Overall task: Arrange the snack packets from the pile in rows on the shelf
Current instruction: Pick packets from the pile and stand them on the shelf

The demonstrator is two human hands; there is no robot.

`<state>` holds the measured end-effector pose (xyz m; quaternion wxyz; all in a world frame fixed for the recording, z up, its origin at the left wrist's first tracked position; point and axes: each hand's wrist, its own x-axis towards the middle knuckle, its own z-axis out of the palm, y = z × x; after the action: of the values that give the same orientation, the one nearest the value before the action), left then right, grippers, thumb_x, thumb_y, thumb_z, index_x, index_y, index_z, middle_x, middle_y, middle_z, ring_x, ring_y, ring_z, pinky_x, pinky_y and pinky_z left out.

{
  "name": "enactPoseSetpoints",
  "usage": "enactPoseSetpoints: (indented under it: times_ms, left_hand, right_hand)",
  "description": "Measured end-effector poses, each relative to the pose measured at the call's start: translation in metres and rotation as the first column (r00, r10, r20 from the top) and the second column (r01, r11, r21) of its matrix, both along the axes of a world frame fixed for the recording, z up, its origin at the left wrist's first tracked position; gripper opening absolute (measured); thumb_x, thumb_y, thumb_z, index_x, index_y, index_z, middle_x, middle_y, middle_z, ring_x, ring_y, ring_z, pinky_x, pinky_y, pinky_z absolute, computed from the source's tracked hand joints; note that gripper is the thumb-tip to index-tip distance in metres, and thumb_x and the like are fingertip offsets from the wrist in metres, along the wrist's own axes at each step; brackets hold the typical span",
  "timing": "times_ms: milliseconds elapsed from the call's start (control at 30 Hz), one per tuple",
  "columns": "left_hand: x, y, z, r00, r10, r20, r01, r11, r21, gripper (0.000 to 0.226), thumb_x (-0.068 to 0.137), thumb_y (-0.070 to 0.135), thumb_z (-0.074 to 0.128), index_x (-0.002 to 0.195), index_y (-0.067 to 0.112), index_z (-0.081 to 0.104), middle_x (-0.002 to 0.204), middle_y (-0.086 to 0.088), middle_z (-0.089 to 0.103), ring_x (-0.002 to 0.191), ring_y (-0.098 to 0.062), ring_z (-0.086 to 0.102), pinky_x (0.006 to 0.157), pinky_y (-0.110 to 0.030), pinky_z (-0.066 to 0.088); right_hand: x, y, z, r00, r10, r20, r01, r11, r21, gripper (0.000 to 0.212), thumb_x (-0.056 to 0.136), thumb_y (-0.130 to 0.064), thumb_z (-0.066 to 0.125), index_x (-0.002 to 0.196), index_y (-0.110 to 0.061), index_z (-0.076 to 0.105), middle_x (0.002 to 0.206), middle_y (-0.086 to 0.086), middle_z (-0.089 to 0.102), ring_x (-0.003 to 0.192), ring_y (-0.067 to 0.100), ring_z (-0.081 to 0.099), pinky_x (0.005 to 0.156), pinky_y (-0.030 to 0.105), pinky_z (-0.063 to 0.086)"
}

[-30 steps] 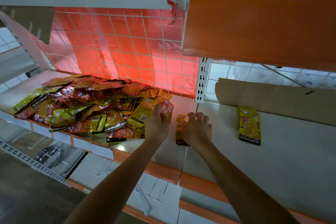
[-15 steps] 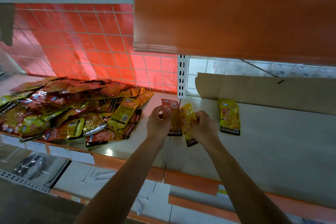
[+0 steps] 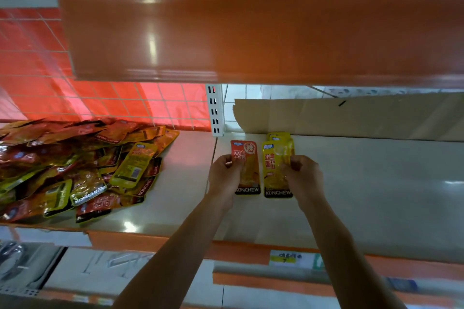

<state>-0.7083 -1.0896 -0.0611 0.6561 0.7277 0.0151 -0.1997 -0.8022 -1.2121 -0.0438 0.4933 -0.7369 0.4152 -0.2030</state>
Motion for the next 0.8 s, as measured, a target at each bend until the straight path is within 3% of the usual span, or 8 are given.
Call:
enactPoseSetpoints:
  times_ms: [100, 267, 400, 533, 800]
  left_hand:
    - [-0.006, -0.008, 0.000, 0.999, -0.038, 0.028, 0.037, 0.999, 0.026, 0.022, 0.092, 0.021, 0.060, 0.112, 0.014, 0.064, 0.099, -0.002, 0.071, 0.086, -0.019, 0.070, 0.073, -0.035, 0.058]
    - [-0.012, -0.016, 0.000, 0.994, -0.068, 0.087, 0.060, 0.994, 0.093, 0.018, 0.092, 0.023, 0.059, 0.110, 0.018, 0.062, 0.099, 0.001, 0.068, 0.085, -0.014, 0.067, 0.067, -0.026, 0.053]
    - [-0.015, -0.019, -0.001, 0.990, -0.102, 0.099, 0.090, 0.989, 0.121, 0.011, 0.092, 0.022, 0.059, 0.103, 0.022, 0.060, 0.097, 0.002, 0.067, 0.087, -0.016, 0.067, 0.078, -0.033, 0.056]
    - [-0.016, -0.020, -0.002, 0.988, -0.111, 0.105, 0.095, 0.985, 0.144, 0.018, 0.091, 0.023, 0.060, 0.108, 0.020, 0.063, 0.101, 0.001, 0.070, 0.087, -0.017, 0.069, 0.083, -0.039, 0.057]
    - [-0.018, -0.022, -0.002, 0.990, -0.090, 0.110, 0.074, 0.987, 0.143, 0.018, 0.092, 0.022, 0.058, 0.109, 0.021, 0.063, 0.099, 0.002, 0.069, 0.085, -0.016, 0.069, 0.080, -0.037, 0.057]
  right_hand:
    - [-0.004, -0.014, -0.004, 0.999, -0.044, -0.008, 0.044, 0.999, 0.013, 0.021, 0.083, -0.014, 0.063, 0.103, -0.015, 0.068, 0.092, 0.002, 0.068, 0.087, 0.021, 0.065, 0.080, 0.040, 0.056]
    - [-0.006, -0.030, -0.012, 0.997, -0.069, -0.045, 0.070, 0.997, 0.028, 0.016, 0.081, -0.014, 0.065, 0.097, -0.017, 0.068, 0.088, 0.001, 0.068, 0.085, 0.021, 0.065, 0.079, 0.040, 0.056]
    - [-0.005, -0.033, -0.015, 0.997, -0.052, -0.059, 0.054, 0.998, 0.030, 0.013, 0.083, -0.014, 0.065, 0.096, -0.016, 0.068, 0.089, 0.001, 0.067, 0.083, 0.019, 0.063, 0.071, 0.031, 0.051]
    - [-0.001, -0.036, -0.011, 0.999, -0.038, -0.037, 0.039, 0.998, 0.046, 0.010, 0.084, -0.016, 0.065, 0.092, -0.020, 0.064, 0.084, -0.003, 0.064, 0.074, 0.011, 0.059, 0.058, 0.023, 0.044]
    - [0.012, -0.039, -0.013, 0.998, -0.007, -0.056, 0.009, 0.999, 0.031, 0.012, 0.083, -0.016, 0.065, 0.095, -0.015, 0.068, 0.089, 0.003, 0.066, 0.085, 0.021, 0.063, 0.076, 0.036, 0.054]
